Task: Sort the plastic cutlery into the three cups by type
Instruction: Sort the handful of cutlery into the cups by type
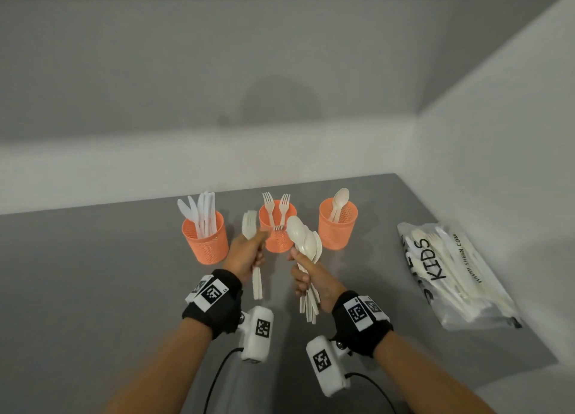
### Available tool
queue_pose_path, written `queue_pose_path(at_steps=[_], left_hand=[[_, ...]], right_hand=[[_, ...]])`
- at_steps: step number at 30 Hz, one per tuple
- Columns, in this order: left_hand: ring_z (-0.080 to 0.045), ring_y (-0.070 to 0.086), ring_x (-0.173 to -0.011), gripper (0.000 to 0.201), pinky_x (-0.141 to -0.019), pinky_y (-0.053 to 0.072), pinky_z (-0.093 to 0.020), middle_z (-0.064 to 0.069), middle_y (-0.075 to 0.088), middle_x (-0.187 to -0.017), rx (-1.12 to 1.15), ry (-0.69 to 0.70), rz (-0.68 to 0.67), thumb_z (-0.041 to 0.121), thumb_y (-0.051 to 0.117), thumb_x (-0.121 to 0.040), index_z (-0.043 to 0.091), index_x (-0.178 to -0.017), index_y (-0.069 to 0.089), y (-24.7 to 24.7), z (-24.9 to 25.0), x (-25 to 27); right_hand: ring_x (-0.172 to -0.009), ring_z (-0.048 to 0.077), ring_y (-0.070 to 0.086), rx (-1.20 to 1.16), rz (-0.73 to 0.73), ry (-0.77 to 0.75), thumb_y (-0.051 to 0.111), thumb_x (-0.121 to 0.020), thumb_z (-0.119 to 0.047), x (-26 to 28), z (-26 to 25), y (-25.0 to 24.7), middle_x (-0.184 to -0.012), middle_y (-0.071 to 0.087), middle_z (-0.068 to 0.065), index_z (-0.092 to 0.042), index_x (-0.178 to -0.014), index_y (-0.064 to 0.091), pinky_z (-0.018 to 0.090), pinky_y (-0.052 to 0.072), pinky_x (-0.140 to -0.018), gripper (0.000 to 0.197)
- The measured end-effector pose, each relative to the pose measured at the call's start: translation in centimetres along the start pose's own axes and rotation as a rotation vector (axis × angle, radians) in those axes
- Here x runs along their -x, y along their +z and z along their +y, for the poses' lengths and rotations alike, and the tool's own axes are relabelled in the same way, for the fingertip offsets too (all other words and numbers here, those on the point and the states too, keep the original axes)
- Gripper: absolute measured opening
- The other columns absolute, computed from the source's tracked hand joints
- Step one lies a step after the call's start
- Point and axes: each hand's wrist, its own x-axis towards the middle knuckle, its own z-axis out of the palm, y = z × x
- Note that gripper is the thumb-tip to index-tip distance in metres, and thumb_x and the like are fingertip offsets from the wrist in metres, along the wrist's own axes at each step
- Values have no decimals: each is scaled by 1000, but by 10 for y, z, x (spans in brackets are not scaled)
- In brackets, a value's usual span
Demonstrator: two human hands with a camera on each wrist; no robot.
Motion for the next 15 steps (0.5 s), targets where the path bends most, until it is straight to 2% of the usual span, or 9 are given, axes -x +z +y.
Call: queue_pose_path(at_steps=[3,5,8,12,14,15], left_hand=[[-3,31,-36,20,-36,27,-15,2,45,-58,-61,-27,-95,23,57,-90,12,-74,54,9,-10,8],[-3,32,-37,20,-36,26,-14,7,51,-52,-29,-26,-151,24,53,-93,11,-77,54,15,-12,13],[-2,32,-38,19,-36,26,-13,8,46,-46,-4,10,-182,22,51,-93,12,-77,54,20,-11,17],[-1,35,-33,18,-35,28,-13,6,47,-46,-74,56,34,10,56,-89,14,-71,56,25,-7,15],[-1,35,-29,24,-34,28,-13,6,46,-46,-69,74,127,6,55,-88,15,-67,53,24,-7,12],[-1,35,-30,22,-34,28,-14,3,46,-50,-47,71,131,6,54,-89,14,-68,53,24,-7,10]], right_hand=[[-30,2,29,-60,-77,52,39,-95,-43,3,-4,1,-35,29,-9,-20,-90,52,13,31,-36,27],[-28,2,28,-85,-109,79,36,-95,-47,3,-5,2,-35,32,-9,-21,-91,52,12,29,-33,31],[-27,2,28,-83,-109,91,36,-95,-48,3,-4,3,-42,42,-9,-21,-94,55,12,29,-33,33],[-33,3,34,-47,-50,47,45,-94,-41,2,1,0,-57,52,-6,-20,-107,59,14,36,-39,28],[-35,3,38,-36,-10,2,50,-92,-38,2,4,-1,-60,55,-4,-20,-104,57,15,37,-39,22],[-36,3,40,-36,5,-16,51,-92,-37,2,4,-1,-60,56,-3,-20,-101,57,15,36,-39,19]])
